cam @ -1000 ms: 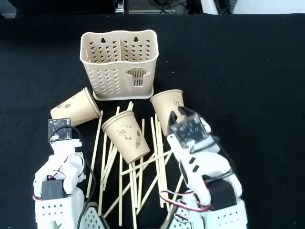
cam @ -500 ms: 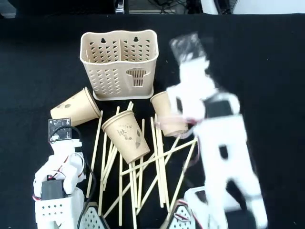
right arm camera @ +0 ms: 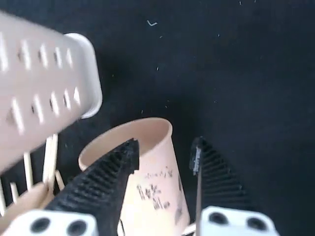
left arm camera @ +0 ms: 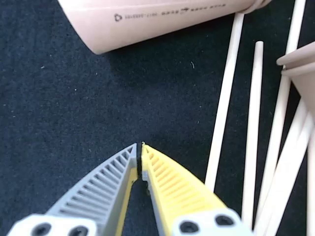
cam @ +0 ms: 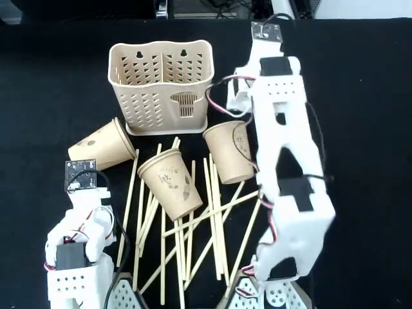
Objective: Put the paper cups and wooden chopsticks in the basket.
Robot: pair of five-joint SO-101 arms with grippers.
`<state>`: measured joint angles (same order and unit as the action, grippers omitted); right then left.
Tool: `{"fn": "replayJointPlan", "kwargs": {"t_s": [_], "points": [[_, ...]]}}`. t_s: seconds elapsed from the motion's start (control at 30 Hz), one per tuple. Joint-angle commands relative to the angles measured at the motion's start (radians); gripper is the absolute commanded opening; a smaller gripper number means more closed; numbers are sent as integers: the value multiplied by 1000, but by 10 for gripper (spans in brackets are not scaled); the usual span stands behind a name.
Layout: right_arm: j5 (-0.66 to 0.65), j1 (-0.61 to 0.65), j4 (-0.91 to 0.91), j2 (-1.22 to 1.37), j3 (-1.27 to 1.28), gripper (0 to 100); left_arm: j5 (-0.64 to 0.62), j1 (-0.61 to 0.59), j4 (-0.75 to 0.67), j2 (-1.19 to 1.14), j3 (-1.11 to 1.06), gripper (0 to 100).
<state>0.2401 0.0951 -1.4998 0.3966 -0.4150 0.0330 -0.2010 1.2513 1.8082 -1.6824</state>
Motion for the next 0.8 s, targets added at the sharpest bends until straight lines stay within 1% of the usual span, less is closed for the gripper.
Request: {"fn": "replayJointPlan", "kwargs": {"t_s": [0.0, 0.2, 0.3, 0.37, 0.5, 0.63, 0.77], "points": [[55, 17, -37, 54, -156, 193, 3, 4, 17, 6, -16, 36], [58, 86, -120, 137, -283, 177, 3, 4, 17, 6, -16, 36], [97, 100, -133, 176, -291, 178, 3, 4, 17, 6, -16, 36], [101, 101, -149, 206, -288, 178, 3, 4, 17, 6, -16, 36], [95, 98, -235, 243, -289, 178, 3, 4, 17, 6, -16, 36], [95, 94, -265, 222, -278, 178, 3, 4, 17, 6, -16, 36], [91, 101, -264, 145, -157, 178, 3, 4, 17, 6, -16, 36]]}}
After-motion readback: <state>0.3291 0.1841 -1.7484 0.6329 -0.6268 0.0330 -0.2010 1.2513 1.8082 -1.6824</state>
